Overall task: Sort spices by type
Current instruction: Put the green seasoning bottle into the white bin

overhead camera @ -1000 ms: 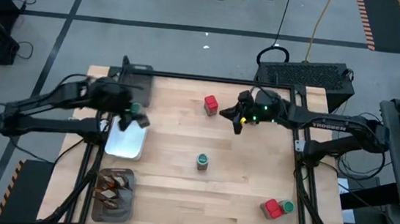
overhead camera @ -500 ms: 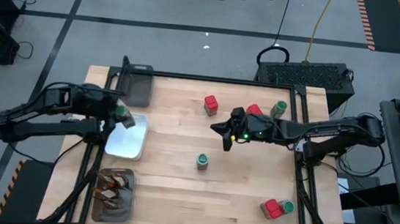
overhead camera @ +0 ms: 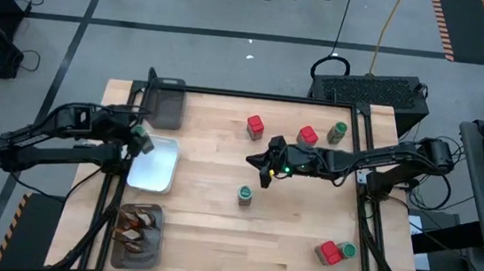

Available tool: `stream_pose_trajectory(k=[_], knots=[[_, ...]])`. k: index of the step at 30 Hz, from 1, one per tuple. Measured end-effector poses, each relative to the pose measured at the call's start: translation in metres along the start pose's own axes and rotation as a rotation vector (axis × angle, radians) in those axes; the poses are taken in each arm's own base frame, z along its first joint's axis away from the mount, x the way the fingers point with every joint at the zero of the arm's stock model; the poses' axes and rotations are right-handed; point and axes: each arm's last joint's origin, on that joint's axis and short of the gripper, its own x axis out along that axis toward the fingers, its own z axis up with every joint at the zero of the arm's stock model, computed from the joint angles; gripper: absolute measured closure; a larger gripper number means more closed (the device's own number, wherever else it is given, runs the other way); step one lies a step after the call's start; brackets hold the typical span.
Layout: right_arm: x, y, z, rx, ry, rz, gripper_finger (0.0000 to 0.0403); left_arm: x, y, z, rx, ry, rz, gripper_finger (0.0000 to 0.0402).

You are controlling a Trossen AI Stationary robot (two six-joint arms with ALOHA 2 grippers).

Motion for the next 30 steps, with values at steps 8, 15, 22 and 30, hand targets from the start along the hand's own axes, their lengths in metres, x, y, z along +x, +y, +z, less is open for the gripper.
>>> stream_pose_trajectory(k=[8, 15, 22, 30], knots=[[-0.002, 0.003, 0.005, -0.041, -0.035, 0.032, 0.0403, 0.006, 0.002, 0.0, -0.146, -0.055, 0.084, 0.0197], [-0.001, -0.001, 0.008, -0.147, -0.003, 0.086, 0.0403, 0.036, -0.004, -0.003, -0.258, -0.037, -0.011, 0.0197], [0.002, -0.017, 0.019, -0.152, 0.048, 0.161, 0.0403, 0.042, -0.001, -0.005, -0.282, -0.067, 0.065, 0.0197], [0.002, -0.028, 0.035, -0.159, 0.082, 0.242, 0.0403, 0.065, -0.002, -0.01, -0.276, -0.051, 0.087, 0.0197]])
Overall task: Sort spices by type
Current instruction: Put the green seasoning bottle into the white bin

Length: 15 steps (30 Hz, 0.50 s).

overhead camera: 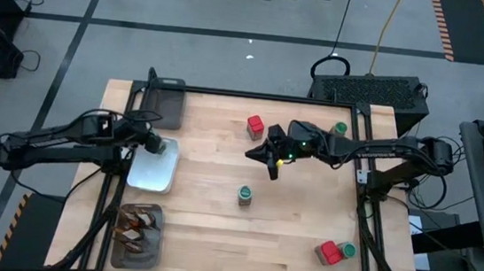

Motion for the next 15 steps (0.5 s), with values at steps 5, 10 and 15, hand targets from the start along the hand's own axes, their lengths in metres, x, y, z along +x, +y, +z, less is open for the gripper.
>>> stream_pose_trajectory(k=[5, 10, 15], knots=[[-0.001, -0.001, 0.009, -0.006, -0.01, 0.024, 0.0403, 0.012, 0.0, -0.004, 0.008, 0.01, 0.033, 0.0197], [-0.001, -0.002, 0.009, -0.008, -0.003, 0.038, 0.0403, 0.015, -0.001, -0.003, 0.006, -0.002, 0.068, 0.0197], [-0.001, -0.002, 0.009, -0.005, -0.001, 0.04, 0.0403, 0.018, -0.002, -0.002, 0.004, 0.015, 0.091, 0.0197]])
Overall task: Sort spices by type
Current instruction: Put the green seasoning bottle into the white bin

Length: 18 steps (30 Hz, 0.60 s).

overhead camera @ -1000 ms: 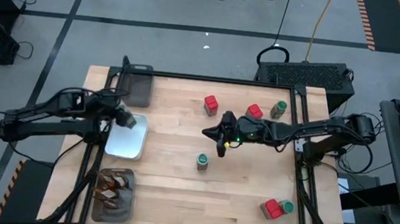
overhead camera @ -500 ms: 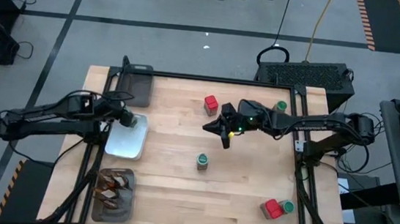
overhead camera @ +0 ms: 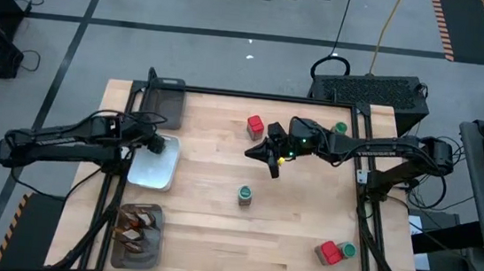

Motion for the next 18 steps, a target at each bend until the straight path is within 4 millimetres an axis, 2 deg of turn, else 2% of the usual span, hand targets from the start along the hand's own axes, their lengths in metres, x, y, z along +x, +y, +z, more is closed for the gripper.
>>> stream_pose_trajectory(k=[18], knots=[[0.0, 0.001, 0.0, 0.015, 0.001, 0.002, 0.0403, 0.012, -0.008, 0.003, 0.03, 0.045, 0.082, 0.0191]])
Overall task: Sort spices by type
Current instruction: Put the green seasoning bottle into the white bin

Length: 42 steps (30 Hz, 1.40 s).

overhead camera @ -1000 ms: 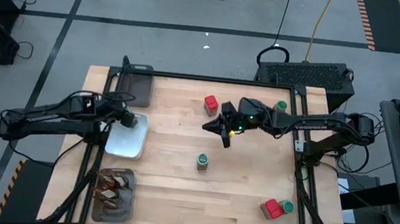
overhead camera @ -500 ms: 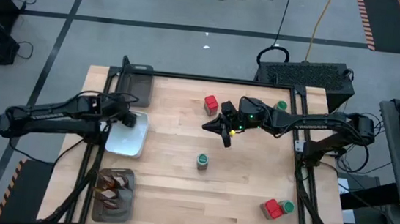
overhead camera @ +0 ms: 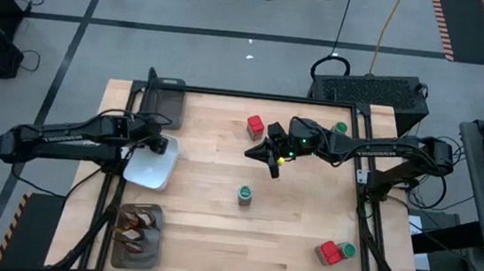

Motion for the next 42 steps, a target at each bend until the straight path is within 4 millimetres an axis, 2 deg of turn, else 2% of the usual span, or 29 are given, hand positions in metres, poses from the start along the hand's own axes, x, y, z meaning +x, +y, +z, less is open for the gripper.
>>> stream_pose_trajectory(k=[5, 9, 17, 29, 35, 42], knots=[[0.0, 0.0, 0.0, 0.0, 0.001, -0.001, 0.0403, 0.002, -0.003, 0.0, -0.005, 0.017, -0.039, 0.013], [0.0, 0.0, -0.001, -0.001, 0.007, -0.004, 0.0403, 0.001, -0.003, 0.0, 0.002, 0.03, -0.056, 0.0109], [0.0, -0.001, -0.002, -0.004, 0.021, -0.01, 0.0403, -0.009, -0.006, 0.006, 0.021, 0.022, -0.076, 0.0104], [0.0, -0.001, -0.002, -0.004, 0.024, -0.002, 0.0403, -0.042, -0.007, 0.025, 0.066, -0.096, -0.035, 0.0103], [0.0, 0.0, -0.002, 0.021, 0.034, 0.021, 0.0403, -0.061, -0.015, 0.041, 0.086, -0.195, -0.119, 0.0102], [-0.002, 0.002, -0.001, 0.05, 0.036, 0.041, 0.0403, -0.09, -0.029, 0.064, 0.117, -0.396, -0.293, 0.0102]])
